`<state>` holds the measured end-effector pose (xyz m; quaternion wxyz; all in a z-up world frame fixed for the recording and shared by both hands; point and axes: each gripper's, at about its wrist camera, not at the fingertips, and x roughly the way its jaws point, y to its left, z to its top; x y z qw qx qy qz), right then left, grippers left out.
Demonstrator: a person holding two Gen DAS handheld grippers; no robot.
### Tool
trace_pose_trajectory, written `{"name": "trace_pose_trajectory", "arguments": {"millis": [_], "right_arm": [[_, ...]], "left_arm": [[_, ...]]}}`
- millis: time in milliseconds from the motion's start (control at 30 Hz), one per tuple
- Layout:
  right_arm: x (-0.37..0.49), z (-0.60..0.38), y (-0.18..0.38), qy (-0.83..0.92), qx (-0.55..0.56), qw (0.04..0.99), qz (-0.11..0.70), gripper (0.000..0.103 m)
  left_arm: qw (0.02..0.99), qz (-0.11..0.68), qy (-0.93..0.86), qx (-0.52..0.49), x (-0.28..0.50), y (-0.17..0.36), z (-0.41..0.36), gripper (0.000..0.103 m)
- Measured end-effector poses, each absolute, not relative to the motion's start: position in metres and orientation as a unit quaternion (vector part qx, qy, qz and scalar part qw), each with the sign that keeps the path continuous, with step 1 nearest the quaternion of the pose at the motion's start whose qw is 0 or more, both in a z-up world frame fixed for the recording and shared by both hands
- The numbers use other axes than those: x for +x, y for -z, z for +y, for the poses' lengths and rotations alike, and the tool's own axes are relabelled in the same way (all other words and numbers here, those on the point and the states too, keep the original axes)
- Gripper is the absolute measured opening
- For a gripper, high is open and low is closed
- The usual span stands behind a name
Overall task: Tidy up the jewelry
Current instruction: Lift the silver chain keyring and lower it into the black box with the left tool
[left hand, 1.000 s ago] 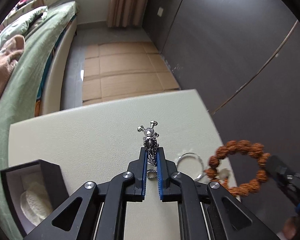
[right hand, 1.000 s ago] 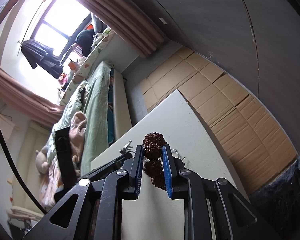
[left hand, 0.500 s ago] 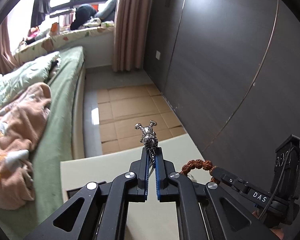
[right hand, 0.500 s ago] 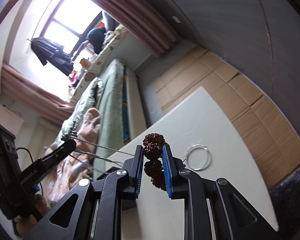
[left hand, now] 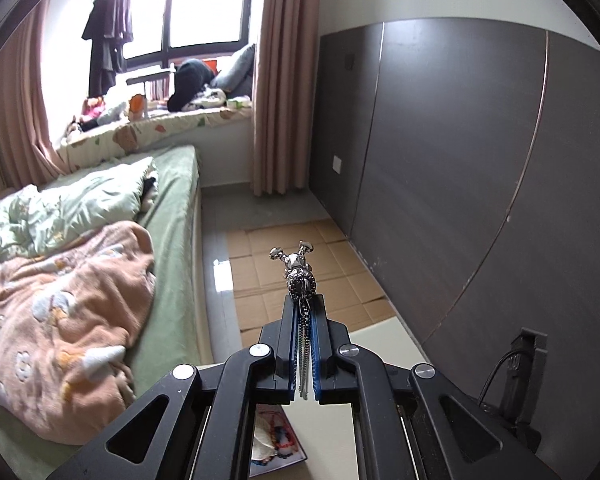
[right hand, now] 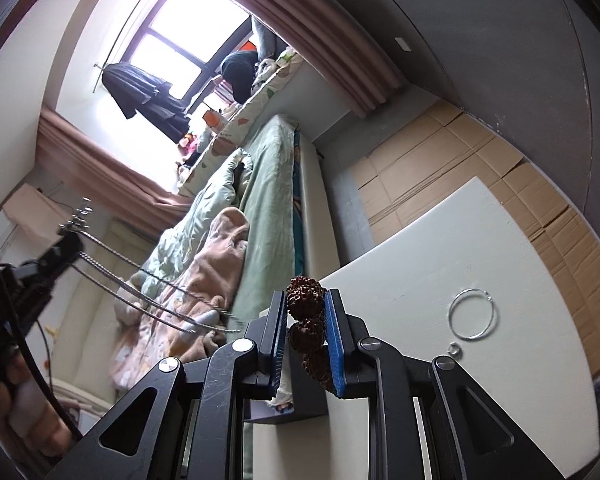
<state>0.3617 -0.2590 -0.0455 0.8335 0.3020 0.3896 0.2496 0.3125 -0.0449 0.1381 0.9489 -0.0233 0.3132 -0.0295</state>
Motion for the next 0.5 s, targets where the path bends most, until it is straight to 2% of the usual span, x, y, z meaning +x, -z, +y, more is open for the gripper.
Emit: {"name": "trace_pose_trajectory", "arguments": {"millis": [500], "right_arm": [[0.354, -0.215, 0.026, -0.336, 0.282, 0.824, 0.359, 0.021]], "left_arm": [[0.95, 0.31, -0.007, -0.025, 0.303, -0.146, -0.003, 0.005]]}}
